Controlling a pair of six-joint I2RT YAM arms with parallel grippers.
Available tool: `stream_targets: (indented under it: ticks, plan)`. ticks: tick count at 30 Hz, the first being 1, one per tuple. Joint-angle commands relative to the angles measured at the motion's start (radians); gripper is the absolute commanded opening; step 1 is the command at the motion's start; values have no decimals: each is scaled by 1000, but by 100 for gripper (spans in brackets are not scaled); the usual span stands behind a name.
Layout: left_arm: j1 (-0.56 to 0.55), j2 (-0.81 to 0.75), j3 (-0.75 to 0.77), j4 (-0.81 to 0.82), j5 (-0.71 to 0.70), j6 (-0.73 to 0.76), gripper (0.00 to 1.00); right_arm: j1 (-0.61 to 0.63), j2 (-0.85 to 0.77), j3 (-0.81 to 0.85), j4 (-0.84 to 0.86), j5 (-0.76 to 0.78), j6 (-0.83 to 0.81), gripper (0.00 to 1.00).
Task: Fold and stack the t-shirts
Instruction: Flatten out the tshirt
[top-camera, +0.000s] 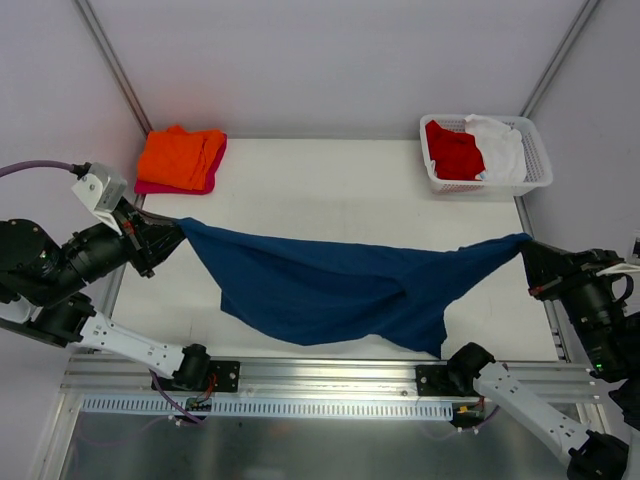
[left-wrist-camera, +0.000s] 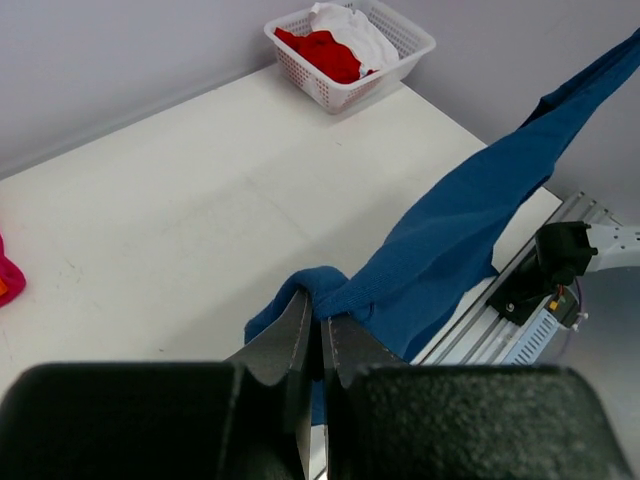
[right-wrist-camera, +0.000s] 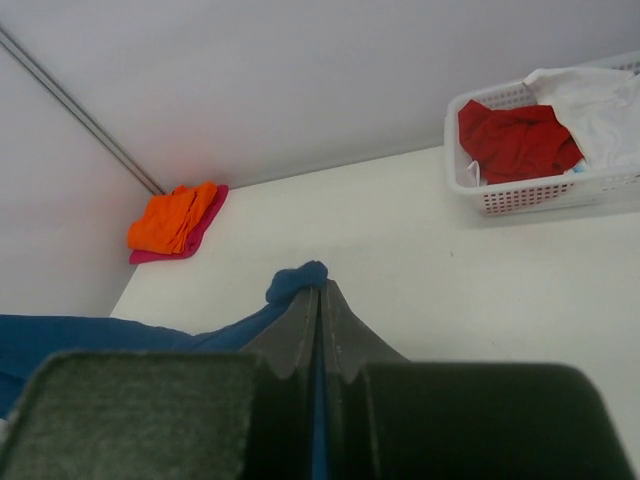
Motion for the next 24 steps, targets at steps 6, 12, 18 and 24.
stream_targets:
  ticks: [6, 12, 18, 24]
  plan:
    - [16, -64, -22, 58, 48, 101, 0, -22, -33, -75, 226, -27, -75, 0]
    - [175, -91, -45, 344, 174, 391, 0, -46, -126, -73, 517, -154, -323, 1]
    - [379, -101, 91, 641, 554, 618, 0, -56, -138, -29, 773, -224, -540, 0]
    - [514, -110, 193, 834, 550, 695, 0, -60, -152, 23, 905, -73, -641, 0]
